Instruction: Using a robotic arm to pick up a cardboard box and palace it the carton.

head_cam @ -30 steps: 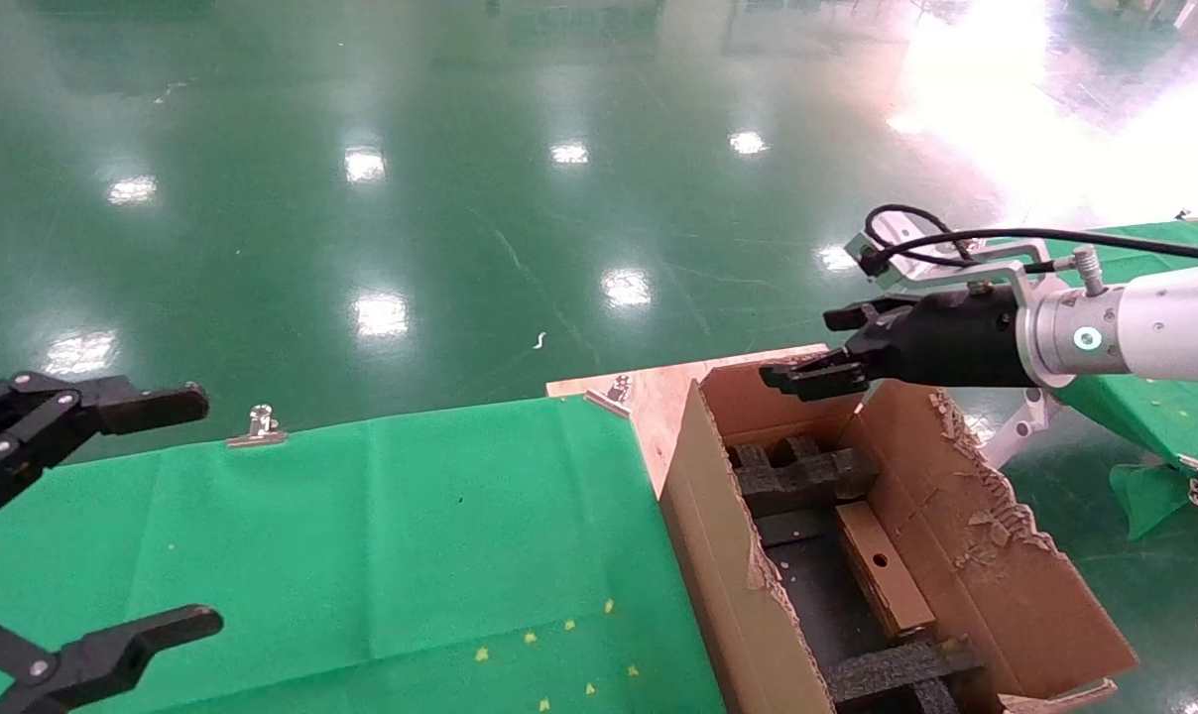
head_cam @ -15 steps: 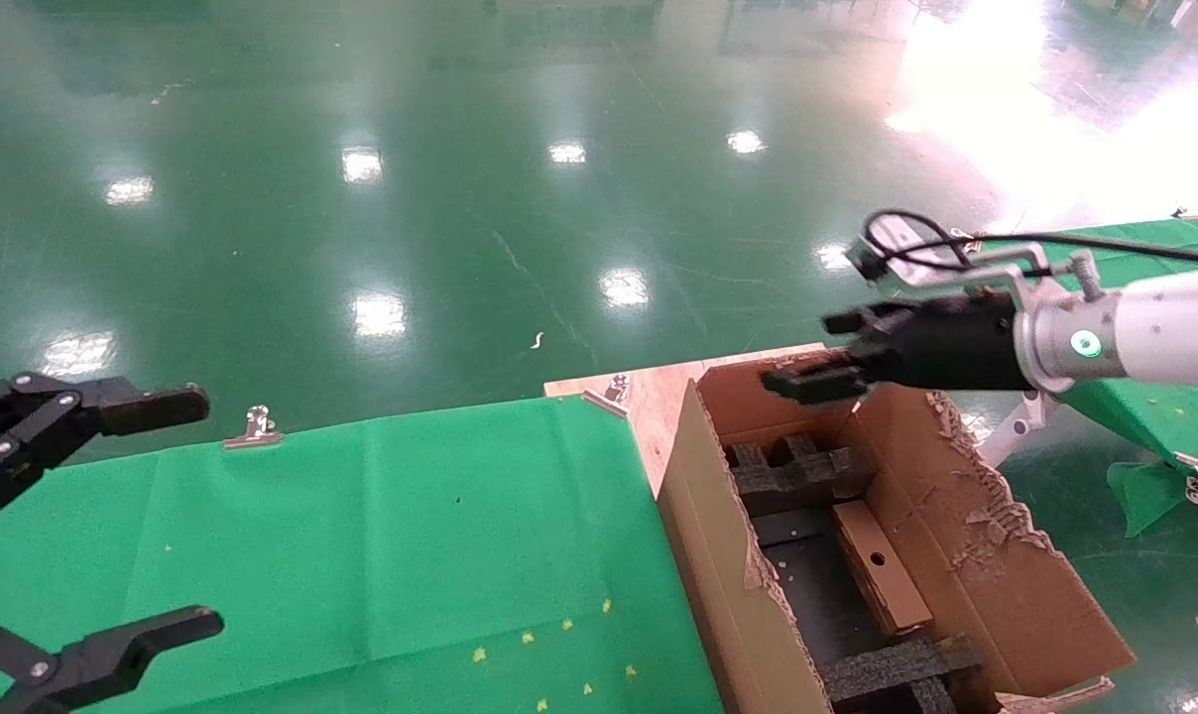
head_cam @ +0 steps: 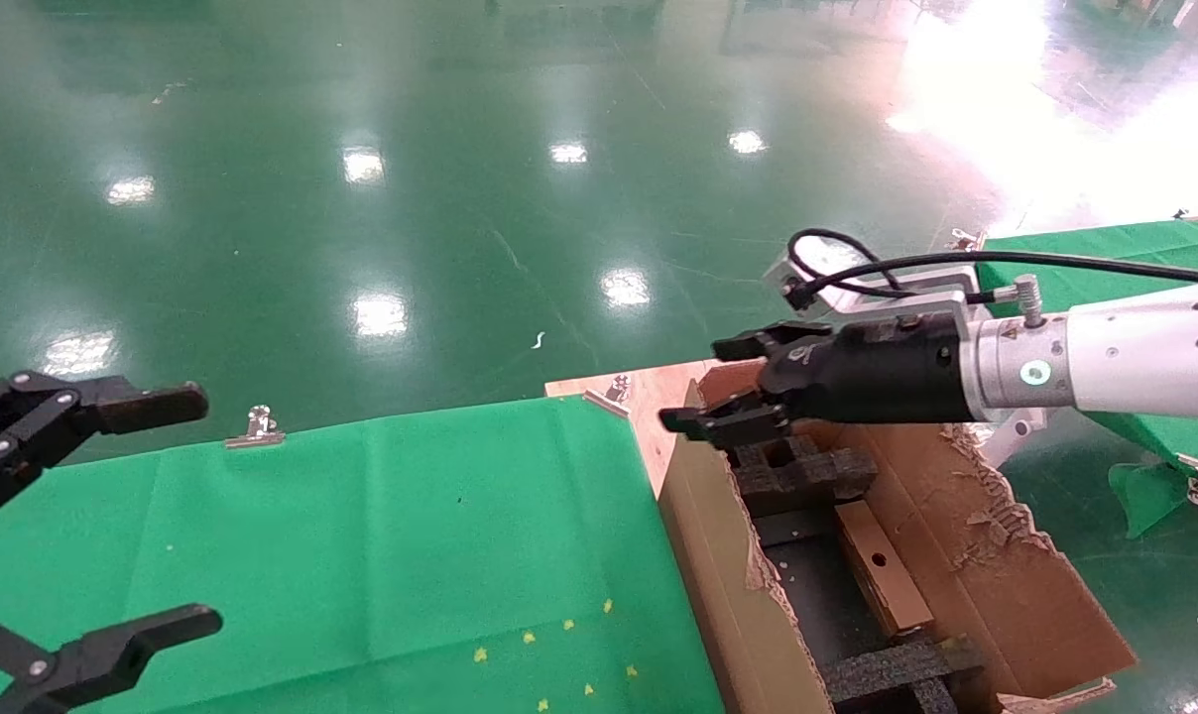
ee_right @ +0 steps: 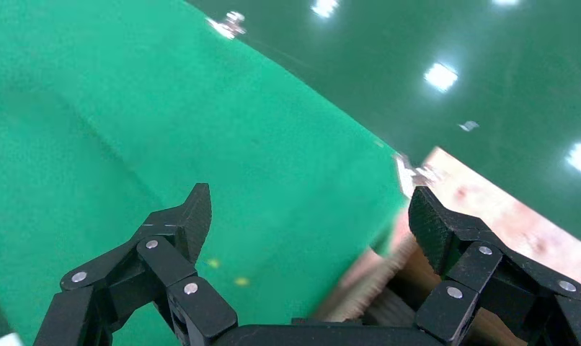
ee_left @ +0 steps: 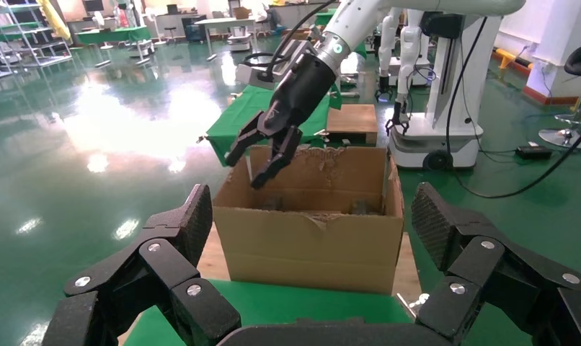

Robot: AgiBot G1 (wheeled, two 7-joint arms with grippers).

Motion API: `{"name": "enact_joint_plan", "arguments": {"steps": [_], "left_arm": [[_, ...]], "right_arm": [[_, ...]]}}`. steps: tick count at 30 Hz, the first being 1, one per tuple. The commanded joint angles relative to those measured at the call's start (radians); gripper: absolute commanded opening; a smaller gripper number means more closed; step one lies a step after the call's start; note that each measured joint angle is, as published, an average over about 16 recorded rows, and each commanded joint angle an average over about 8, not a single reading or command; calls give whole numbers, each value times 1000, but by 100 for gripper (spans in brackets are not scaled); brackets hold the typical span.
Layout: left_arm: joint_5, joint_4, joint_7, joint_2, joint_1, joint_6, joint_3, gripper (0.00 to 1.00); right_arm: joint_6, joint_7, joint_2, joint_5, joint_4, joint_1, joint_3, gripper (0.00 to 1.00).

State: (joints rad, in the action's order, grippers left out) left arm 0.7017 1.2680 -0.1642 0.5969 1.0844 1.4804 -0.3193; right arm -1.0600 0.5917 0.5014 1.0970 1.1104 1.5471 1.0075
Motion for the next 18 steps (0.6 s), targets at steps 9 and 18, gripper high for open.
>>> {"name": "enact_joint_plan", "arguments": {"steps": [9, 18], "left_arm": [[0, 0, 0, 0, 0, 0, 0, 100], [0, 0, 0, 0, 0, 0, 0, 100]], "right_arm": [[-104, -96, 26, -87, 41, -112, -173, 100], [-197, -183, 50, -166, 79, -214, -329, 100]]}}
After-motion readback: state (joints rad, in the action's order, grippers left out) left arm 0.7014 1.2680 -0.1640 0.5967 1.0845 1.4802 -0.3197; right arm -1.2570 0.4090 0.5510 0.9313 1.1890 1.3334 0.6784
